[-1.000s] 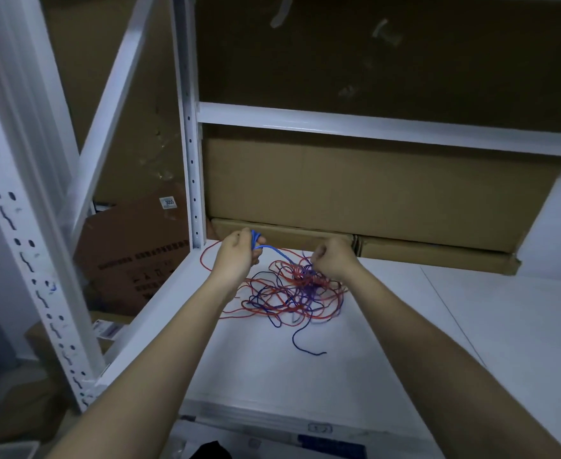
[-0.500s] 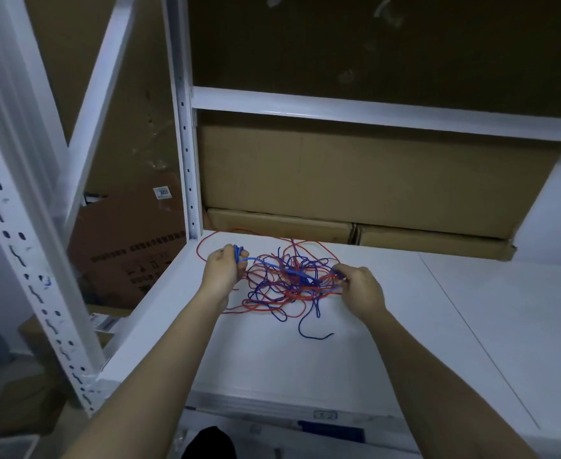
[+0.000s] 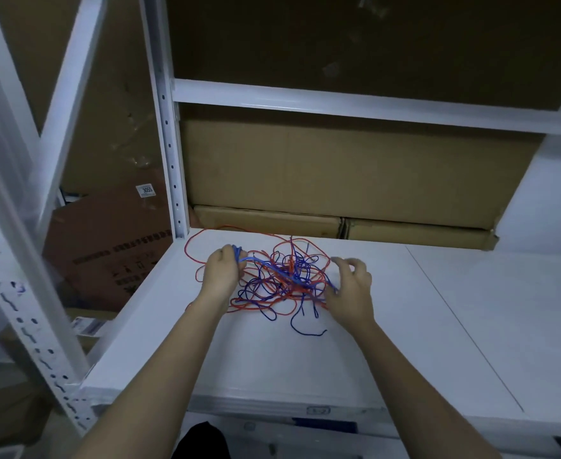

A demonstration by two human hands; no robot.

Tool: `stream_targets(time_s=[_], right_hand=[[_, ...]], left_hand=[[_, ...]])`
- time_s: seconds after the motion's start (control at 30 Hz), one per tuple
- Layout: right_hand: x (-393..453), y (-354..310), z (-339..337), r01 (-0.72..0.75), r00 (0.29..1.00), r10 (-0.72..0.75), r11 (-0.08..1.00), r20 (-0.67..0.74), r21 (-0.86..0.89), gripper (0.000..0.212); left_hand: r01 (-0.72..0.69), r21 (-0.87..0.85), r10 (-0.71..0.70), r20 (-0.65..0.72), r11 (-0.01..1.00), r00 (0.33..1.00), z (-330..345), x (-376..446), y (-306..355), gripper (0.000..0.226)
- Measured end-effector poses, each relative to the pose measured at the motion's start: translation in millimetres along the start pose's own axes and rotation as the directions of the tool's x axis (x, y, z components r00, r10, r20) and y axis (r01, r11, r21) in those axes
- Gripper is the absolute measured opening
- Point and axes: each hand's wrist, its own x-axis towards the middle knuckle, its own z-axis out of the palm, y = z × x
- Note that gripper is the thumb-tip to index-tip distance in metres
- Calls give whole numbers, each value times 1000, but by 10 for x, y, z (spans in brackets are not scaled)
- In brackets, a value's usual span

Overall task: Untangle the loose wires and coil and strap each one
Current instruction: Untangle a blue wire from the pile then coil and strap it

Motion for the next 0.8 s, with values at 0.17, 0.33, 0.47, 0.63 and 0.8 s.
stream_targets(time_s=[0.17,0.33,0.47,0.63,0.8], right_hand=[[-203,-412,133,394,912,-404,911,66,121,48],[83,-425,83,304,938,-325,938,117,167,30],[419,-508,-49,206,976,-217,899,-17,387,22],[486,-558,115,405,870,-369,913,329,-47,24],[188,-437,387,475,858,-408,861,311,-182,31]], left_hand=[[0,-172,35,200,985,979,85,-113,148,40],[68,-243,33,389,968,920,-3,-209,270,47],[-63,8,46,588,998,807,-127,-310,234,52],[122,-302,129,691,946,712,-130,-383,276,49],[303,-706,159,507,640,847,133,-306,290,42]])
